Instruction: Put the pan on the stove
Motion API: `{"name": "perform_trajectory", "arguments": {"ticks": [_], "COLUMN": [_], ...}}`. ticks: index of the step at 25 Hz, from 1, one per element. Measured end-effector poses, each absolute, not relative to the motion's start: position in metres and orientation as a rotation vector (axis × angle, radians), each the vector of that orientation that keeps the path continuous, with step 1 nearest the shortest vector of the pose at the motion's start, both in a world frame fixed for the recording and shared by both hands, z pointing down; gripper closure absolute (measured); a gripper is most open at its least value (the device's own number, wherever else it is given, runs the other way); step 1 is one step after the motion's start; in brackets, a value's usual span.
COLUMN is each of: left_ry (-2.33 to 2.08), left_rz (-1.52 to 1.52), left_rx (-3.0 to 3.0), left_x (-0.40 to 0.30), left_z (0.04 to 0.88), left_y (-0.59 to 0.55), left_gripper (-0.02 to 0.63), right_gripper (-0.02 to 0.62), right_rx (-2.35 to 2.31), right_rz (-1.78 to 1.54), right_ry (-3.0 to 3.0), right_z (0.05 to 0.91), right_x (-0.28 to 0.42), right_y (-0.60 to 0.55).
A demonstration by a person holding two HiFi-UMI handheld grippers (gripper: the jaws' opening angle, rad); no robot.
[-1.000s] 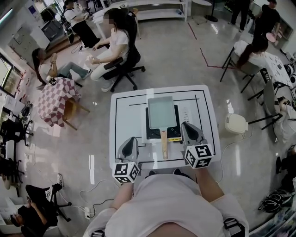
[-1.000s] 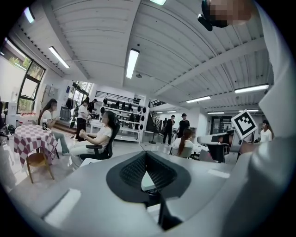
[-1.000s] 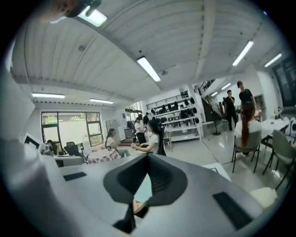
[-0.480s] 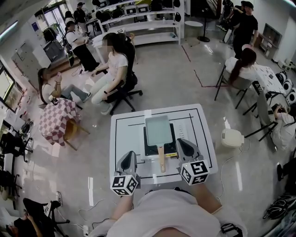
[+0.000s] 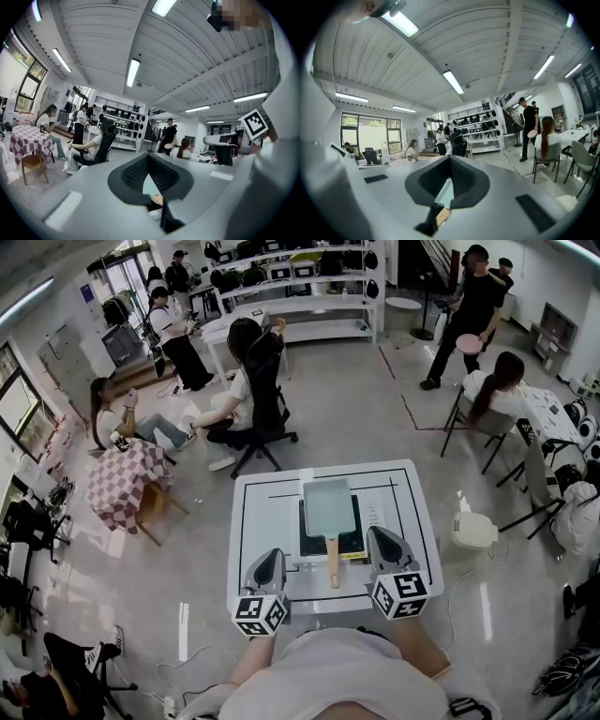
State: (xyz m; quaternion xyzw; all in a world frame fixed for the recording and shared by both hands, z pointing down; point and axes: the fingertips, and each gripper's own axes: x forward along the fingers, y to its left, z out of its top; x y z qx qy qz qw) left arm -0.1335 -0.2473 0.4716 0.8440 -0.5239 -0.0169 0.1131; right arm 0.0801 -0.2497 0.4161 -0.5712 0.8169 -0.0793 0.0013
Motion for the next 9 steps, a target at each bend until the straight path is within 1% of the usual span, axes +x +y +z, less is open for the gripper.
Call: {"name": "perform_trajectory", "arguments": {"ticks": [9], "left_ry": [-1.529], "left_rz": [-0.057], "left_rx": [2.504], "left_x": [-0.135], "left_z": [0.468], "left_y": [-0.235], "left_gripper": [0.595], "right_gripper": [0.588], "right_rx": [-1.797], "right_rz": [-0.247], "right_ry": [2.541], "right_z": [0.415], "right_x": [0.075], "right_y": [-0.238]}}
